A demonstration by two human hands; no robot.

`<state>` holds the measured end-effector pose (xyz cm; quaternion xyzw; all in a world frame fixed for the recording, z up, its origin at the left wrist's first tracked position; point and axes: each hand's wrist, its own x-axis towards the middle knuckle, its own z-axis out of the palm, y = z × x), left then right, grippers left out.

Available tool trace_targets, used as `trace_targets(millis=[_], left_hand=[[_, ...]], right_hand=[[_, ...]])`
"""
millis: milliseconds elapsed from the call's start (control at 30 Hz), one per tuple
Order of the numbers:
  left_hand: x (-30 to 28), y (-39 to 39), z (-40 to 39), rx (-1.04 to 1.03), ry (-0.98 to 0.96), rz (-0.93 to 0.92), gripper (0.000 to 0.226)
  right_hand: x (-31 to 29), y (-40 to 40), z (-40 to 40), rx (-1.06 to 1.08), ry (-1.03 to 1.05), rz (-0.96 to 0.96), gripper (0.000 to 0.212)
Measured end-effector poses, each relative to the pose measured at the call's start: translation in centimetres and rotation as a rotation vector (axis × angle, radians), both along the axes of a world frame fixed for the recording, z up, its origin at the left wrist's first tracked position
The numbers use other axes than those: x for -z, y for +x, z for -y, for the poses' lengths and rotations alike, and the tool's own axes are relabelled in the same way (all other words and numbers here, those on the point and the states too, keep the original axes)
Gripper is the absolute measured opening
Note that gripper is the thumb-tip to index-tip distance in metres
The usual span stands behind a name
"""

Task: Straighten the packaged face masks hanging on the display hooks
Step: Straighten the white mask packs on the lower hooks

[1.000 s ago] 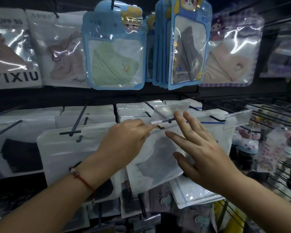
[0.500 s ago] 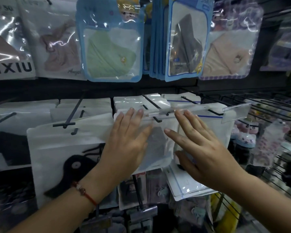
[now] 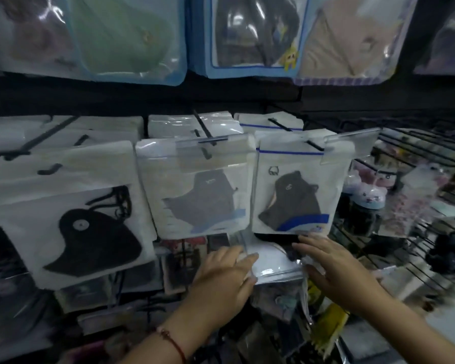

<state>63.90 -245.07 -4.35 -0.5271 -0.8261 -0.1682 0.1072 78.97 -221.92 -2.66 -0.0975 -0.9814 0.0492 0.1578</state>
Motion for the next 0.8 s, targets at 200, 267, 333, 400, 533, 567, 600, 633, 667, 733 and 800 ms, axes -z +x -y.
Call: trace_targets(millis=[200, 267, 333, 400, 533, 567, 600, 633, 667, 733, 800], left_hand=[[0.9, 0.2, -4.2, -0.041, -0.129, 0.206, 0.071], [0.5, 0.1, -4.9, -0.049, -0.099, 0.270, 0.062], [0.2, -0.4, -5.4, -0.061, -0.114, 0.340, 0.055], [-0.1, -1.1, -5.6, -0.070, -0.113, 0.400, 0.053], [-0.5, -1.0, -5.3, -0.021, -0.216, 0.264, 0.046], [-0.5, -0.7, -5.2, -0.005, -0.238, 0.184, 0.045], [-0.5, -0.5, -5.2, 0.012, -0.245, 0.100, 0.044], [-0.3, -0.3, -5.1, 0.032, -0.228, 0.001, 0.043], [0.0, -0.2, -5.1, 0.054, -0.199, -0.101, 0.044], [0.9, -0.1, -4.8, 0.103, -0.142, -0.257, 0.039], [1.4, 0.1, -4.5, 0.120, -0.095, -0.357, 0.027]], right_hand=[[1.8, 0.7, -3.0, 0.018, -0.124, 0.061, 0.060], [2.0, 0.7, -3.5, 0.005, -0.152, 0.094, 0.062], [2.4, 0.9, -3.8, -0.015, -0.186, 0.068, 0.061], [2.8, 0.9, -3.9, -0.031, -0.184, 0.040, 0.059], [3.5, 0.8, -4.1, -0.034, -0.170, -0.011, 0.057], [3.7, 0.8, -4.2, -0.040, -0.181, -0.023, 0.056], [3.8, 0.9, -4.3, -0.047, -0.196, -0.031, 0.056], [3.9, 1.0, -4.3, -0.055, -0.211, -0.036, 0.056], [3.8, 1.0, -4.3, -0.063, -0.227, -0.039, 0.056], [3.7, 1.2, -4.1, -0.080, -0.257, -0.052, 0.059], [3.6, 1.5, -3.8, -0.093, -0.255, -0.067, 0.061]])
